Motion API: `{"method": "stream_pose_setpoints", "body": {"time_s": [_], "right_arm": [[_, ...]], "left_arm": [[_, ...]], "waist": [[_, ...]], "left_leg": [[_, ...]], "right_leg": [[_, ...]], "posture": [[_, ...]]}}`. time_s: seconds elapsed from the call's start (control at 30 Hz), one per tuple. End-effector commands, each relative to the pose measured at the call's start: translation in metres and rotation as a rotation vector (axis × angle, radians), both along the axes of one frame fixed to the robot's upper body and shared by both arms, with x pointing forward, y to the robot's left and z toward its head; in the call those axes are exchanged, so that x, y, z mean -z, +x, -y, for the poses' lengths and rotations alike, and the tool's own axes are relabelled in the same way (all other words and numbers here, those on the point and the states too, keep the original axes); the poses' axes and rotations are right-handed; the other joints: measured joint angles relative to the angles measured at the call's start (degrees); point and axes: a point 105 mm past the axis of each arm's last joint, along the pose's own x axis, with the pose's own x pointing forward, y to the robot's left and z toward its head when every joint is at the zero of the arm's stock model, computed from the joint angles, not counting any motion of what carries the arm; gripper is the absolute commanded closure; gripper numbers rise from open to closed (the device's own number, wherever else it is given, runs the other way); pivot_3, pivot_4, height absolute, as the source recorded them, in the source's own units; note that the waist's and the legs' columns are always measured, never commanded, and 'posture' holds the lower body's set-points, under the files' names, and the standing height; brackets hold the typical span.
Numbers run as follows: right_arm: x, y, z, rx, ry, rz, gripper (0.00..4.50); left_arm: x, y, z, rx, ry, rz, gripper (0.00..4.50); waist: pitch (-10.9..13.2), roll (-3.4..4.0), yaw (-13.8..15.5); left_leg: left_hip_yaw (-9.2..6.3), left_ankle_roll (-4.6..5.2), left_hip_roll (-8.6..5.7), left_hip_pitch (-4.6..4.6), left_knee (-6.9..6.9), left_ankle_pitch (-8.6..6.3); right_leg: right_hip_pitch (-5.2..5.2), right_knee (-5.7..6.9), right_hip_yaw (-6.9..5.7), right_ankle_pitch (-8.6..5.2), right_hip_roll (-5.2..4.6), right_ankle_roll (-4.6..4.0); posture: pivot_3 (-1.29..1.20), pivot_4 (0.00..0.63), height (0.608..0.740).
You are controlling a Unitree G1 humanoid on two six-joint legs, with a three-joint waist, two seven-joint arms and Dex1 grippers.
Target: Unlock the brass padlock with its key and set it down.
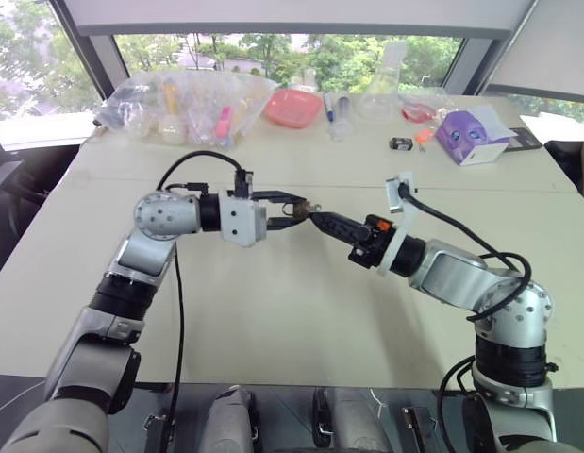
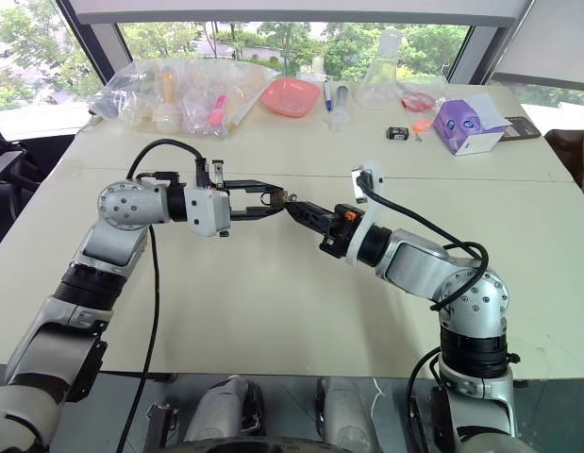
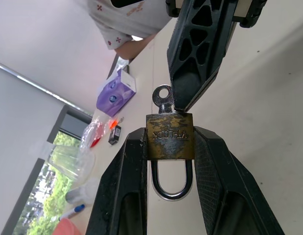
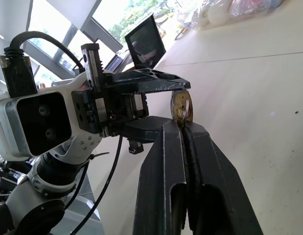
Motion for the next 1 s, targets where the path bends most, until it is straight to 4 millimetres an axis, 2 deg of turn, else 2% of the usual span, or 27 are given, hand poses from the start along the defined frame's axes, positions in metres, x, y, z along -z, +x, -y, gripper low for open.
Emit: {"method": "stream_pose_setpoints", "body": {"time_s": [0.03, 0.6, 0.7, 0.87, 1.0], "right_arm": [[-0.0122, -0.0025, 0.0017, -0.004, 0.039, 0.044, 4.43], [-0.0125, -0.0023, 0.0028, -0.002, 0.041, 0.045, 4.43], [-0.0107, -0.0017, 0.0028, 0.001, 0.035, 0.04, 3.66], [-0.0092, -0.0027, 0.0026, -0.004, 0.031, 0.036, 1.22], [-0.0089, -0.0032, 0.0018, -0.008, 0.034, 0.034, 1.22]], "left_arm": [[-0.0057, -0.0065, 0.0001, 0.016, -0.013, 0.03, 3.78], [-0.002, -0.01, 0.0009, 0.017, -0.015, 0.022, 3.78], [-0.0024, -0.0097, 0.0009, 0.016, -0.016, 0.024, 3.78], [-0.0029, -0.0092, 0.0008, 0.014, -0.017, 0.026, 3.78], [-0.0034, -0.0096, 0.0012, 0.015, -0.02, 0.028, 3.78]], "waist": [[0.0, 0.0, 0.0], [0.0, 0.0, 0.0], [0.0, 0.0, 0.0], [0.0, 0.0, 0.0], [0.0, 0.0, 0.0]], "left_leg": [[0.0, 0.0, 0.0, 0.0, 0.0, 0.0], [0.0, 0.0, 0.0, 0.0, 0.0, 0.0], [0.0, 0.0, 0.0, 0.0, 0.0, 0.0], [0.0, 0.0, 0.0, 0.0, 0.0, 0.0], [0.0, 0.0, 0.0, 0.0, 0.0, 0.0]], "right_leg": [[0.0, 0.0, 0.0, 0.0, 0.0, 0.0], [0.0, -0.01, 0.0, 0.0, 0.0, 0.0], [0.0, -0.01, 0.0, 0.0, 0.0, 0.0], [0.0, -0.01, 0.0, 0.0, 0.0, 0.0], [0.0, -0.01, 0.0, 0.0, 0.0, 0.0]], "posture": [[0.0, 0.15, 0.74], [0.0, 0.15, 0.74], [0.0, 0.15, 0.74], [0.0, 0.15, 0.74], [0.0, 0.15, 0.74]]}}
